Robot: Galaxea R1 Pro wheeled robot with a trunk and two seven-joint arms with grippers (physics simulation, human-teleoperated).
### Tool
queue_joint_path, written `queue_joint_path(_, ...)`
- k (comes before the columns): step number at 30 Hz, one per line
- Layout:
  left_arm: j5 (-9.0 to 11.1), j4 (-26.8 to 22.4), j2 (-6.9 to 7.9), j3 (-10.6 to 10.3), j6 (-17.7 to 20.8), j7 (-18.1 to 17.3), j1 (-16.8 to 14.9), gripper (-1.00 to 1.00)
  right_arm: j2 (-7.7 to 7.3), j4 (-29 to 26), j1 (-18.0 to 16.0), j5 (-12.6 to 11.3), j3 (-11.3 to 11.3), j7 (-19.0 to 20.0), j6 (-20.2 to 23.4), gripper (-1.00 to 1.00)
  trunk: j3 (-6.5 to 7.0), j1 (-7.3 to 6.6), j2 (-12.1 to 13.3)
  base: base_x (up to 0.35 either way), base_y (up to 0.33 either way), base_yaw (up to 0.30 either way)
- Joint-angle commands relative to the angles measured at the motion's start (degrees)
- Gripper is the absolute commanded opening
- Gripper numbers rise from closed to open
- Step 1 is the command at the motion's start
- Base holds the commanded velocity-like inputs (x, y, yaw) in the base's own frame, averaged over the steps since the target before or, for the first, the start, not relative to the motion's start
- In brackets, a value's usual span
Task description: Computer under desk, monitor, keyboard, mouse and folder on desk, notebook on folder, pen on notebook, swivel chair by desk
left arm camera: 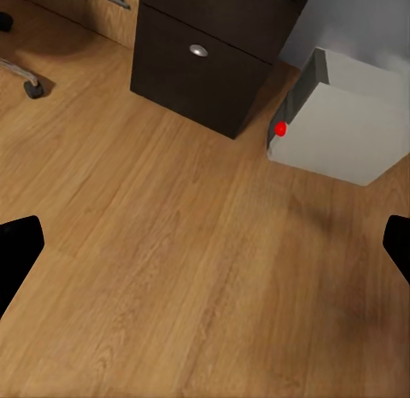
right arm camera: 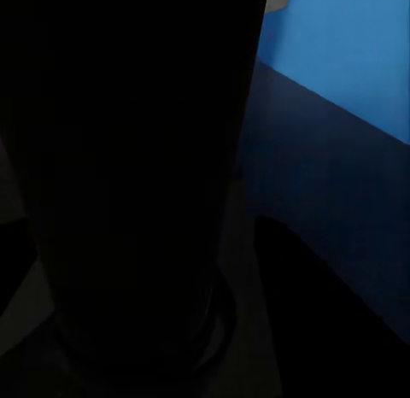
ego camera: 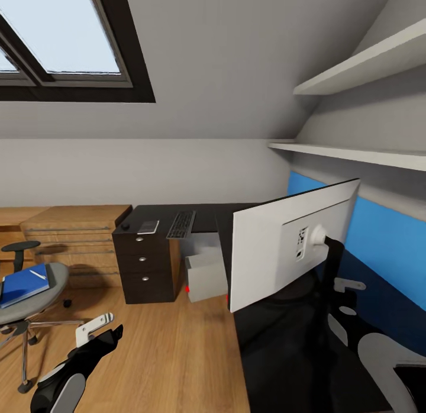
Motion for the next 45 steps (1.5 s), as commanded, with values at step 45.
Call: queue_joint_path(45,0.6,0.32,0.04,0.25,0.06,0.51,-0.04,1.0,-0.02,-0.08,-0.07,-0.18,0.23,-0.09,-0.29,-1.0,-0.06,0.0,-0.04,0.059,-0.016,0.0)
